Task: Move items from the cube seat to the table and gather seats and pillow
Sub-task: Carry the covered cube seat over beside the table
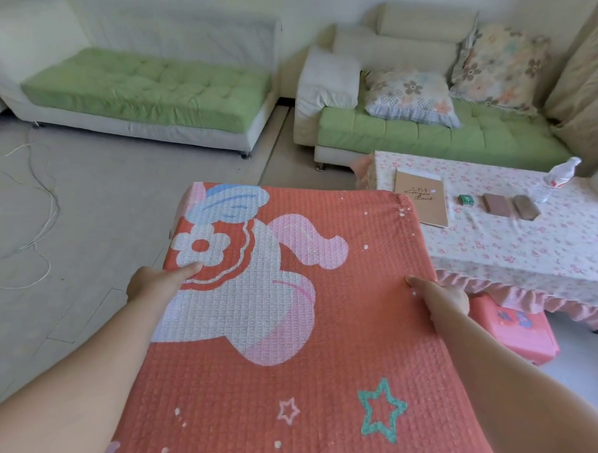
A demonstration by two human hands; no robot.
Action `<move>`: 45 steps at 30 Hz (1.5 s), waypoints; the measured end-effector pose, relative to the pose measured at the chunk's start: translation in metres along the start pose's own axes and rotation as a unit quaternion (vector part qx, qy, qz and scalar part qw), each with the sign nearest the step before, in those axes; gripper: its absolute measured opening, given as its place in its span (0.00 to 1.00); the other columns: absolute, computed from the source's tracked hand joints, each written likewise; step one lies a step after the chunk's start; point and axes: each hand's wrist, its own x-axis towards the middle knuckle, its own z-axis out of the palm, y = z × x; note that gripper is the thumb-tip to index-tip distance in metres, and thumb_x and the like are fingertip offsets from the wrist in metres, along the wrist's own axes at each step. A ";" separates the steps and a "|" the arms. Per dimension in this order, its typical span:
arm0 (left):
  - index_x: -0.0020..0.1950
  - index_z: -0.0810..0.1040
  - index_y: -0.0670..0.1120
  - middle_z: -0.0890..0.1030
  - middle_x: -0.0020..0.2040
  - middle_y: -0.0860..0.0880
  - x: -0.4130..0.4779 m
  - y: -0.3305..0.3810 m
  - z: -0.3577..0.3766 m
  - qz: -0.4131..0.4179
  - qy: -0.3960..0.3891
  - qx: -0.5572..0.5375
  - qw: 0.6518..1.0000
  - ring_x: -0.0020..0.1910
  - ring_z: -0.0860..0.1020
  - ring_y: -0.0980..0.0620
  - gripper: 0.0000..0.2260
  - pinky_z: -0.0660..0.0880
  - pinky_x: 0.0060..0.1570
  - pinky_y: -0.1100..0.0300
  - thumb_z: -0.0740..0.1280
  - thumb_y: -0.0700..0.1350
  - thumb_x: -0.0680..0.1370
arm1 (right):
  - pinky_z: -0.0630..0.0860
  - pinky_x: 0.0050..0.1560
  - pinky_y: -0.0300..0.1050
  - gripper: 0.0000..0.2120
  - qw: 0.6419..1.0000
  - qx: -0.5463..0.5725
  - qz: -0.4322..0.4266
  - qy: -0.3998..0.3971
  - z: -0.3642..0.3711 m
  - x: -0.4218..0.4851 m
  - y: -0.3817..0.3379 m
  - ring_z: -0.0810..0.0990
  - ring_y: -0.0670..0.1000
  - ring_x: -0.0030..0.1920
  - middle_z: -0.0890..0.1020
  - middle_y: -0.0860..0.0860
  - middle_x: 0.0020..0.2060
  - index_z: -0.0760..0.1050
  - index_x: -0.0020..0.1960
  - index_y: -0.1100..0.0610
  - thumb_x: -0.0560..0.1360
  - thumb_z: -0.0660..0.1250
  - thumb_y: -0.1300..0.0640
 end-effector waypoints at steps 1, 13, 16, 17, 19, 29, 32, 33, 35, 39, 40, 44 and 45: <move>0.50 0.76 0.38 0.77 0.48 0.41 0.006 0.006 0.000 0.005 -0.002 0.007 1.000 0.46 0.76 0.41 0.25 0.73 0.45 0.53 0.76 0.57 0.66 | 0.78 0.56 0.54 0.18 1.000 -0.003 0.004 -0.001 0.005 0.002 -0.005 0.77 0.57 0.44 0.76 0.49 0.42 0.75 0.41 0.60 0.64 0.76 0.48; 0.51 0.76 0.38 0.76 0.48 0.41 0.151 0.116 0.050 0.003 0.006 0.017 1.000 0.50 0.77 0.39 0.25 0.73 0.46 0.52 0.76 0.57 0.67 | 0.71 0.35 0.43 0.23 0.997 -0.003 0.058 -0.045 0.110 0.134 -0.111 0.74 0.53 0.33 0.78 0.53 0.36 0.81 0.46 0.61 0.61 0.76 0.44; 0.47 0.76 0.39 0.78 0.47 0.41 0.187 0.148 0.062 -0.011 0.017 0.036 0.999 0.44 0.76 0.42 0.24 0.74 0.45 0.52 0.76 0.58 0.66 | 0.67 0.30 0.41 0.24 0.996 -0.021 0.061 -0.067 0.135 0.170 -0.148 0.74 0.53 0.31 0.78 0.54 0.35 0.80 0.47 0.61 0.62 0.75 0.43; 0.47 0.76 0.38 0.78 0.47 0.41 0.197 0.157 0.065 -0.007 0.024 0.036 0.999 0.44 0.75 0.42 0.24 0.73 0.45 0.52 0.76 0.58 0.66 | 0.67 0.29 0.40 0.24 0.995 -0.022 0.057 -0.074 0.141 0.180 -0.160 0.74 0.54 0.31 0.78 0.55 0.35 0.80 0.46 0.61 0.62 0.75 0.43; 0.46 0.77 0.38 0.77 0.47 0.41 0.222 0.182 0.072 -0.003 0.036 0.034 0.999 0.45 0.75 0.41 0.25 0.73 0.46 0.52 0.76 0.58 0.66 | 0.68 0.30 0.41 0.24 0.995 -0.018 0.056 -0.077 0.155 0.202 -0.186 0.74 0.54 0.30 0.79 0.54 0.35 0.79 0.46 0.60 0.60 0.75 0.42; 0.49 0.79 0.37 0.80 0.49 0.40 0.321 0.270 0.131 -0.004 0.006 0.055 0.998 0.47 0.78 0.39 0.28 0.75 0.46 0.51 0.76 0.59 0.64 | 0.71 0.32 0.42 0.23 0.996 -0.015 0.068 -0.053 0.196 0.288 -0.257 0.75 0.55 0.30 0.78 0.55 0.33 0.79 0.42 0.61 0.60 0.76 0.43; 0.50 0.79 0.37 0.80 0.50 0.40 0.360 0.291 0.155 0.006 -0.010 0.056 0.998 0.48 0.78 0.39 0.29 0.75 0.46 0.51 0.76 0.60 0.64 | 0.73 0.33 0.43 0.20 0.997 -0.019 0.069 -0.034 0.214 0.317 -0.277 0.75 0.55 0.29 0.78 0.55 0.33 0.79 0.38 0.61 0.61 0.76 0.44; 0.50 0.79 0.37 0.80 0.49 0.40 0.373 0.298 0.163 0.007 -0.018 0.062 0.998 0.48 0.78 0.39 0.28 0.75 0.46 0.51 0.76 0.60 0.64 | 0.73 0.34 0.44 0.20 0.997 -0.021 0.072 -0.026 0.222 0.327 -0.281 0.75 0.55 0.29 0.78 0.55 0.33 0.79 0.38 0.61 0.61 0.77 0.44; 0.49 0.80 0.38 0.81 0.48 0.41 0.398 0.307 0.175 -0.002 -0.032 0.065 0.997 0.48 0.79 0.39 0.27 0.75 0.47 0.51 0.76 0.60 0.64 | 0.73 0.33 0.44 0.22 0.996 -0.021 0.082 -0.014 0.236 0.344 -0.291 0.74 0.54 0.28 0.78 0.56 0.32 0.79 0.39 0.61 0.60 0.77 0.43; 0.43 0.80 0.37 0.82 0.44 0.40 0.449 0.332 0.199 -0.002 -0.049 0.085 0.995 0.40 0.78 0.42 0.26 0.73 0.42 0.54 0.75 0.60 0.65 | 0.71 0.29 0.41 0.22 0.995 -0.021 0.101 -0.009 0.263 0.376 -0.311 0.74 0.54 0.27 0.80 0.56 0.34 0.79 0.40 0.61 0.60 0.77 0.43; 0.44 0.80 0.36 0.82 0.43 0.40 0.463 0.340 0.206 -0.003 -0.050 0.089 0.995 0.38 0.77 0.43 0.27 0.72 0.41 0.54 0.75 0.60 0.65 | 0.70 0.28 0.40 0.22 0.994 -0.018 0.104 -0.003 0.269 0.387 -0.317 0.74 0.54 0.26 0.80 0.56 0.35 0.79 0.40 0.61 0.60 0.77 0.43; 0.43 0.80 0.35 0.80 0.39 0.42 0.505 0.363 0.243 -0.008 -0.053 0.101 0.993 0.37 0.77 0.43 0.27 0.72 0.39 0.55 0.75 0.60 0.65 | 0.71 0.29 0.41 0.18 0.994 -0.030 0.107 0.003 0.291 0.424 -0.334 0.73 0.54 0.25 0.79 0.55 0.33 0.78 0.34 0.58 0.62 0.76 0.43; 0.44 0.80 0.35 0.79 0.38 0.42 0.512 0.365 0.250 -0.010 -0.050 0.109 0.993 0.35 0.76 0.44 0.27 0.71 0.37 0.57 0.75 0.60 0.65 | 0.70 0.28 0.41 0.18 0.993 -0.036 0.110 0.002 0.297 0.430 -0.335 0.72 0.54 0.25 0.79 0.55 0.32 0.77 0.33 0.58 0.63 0.76 0.44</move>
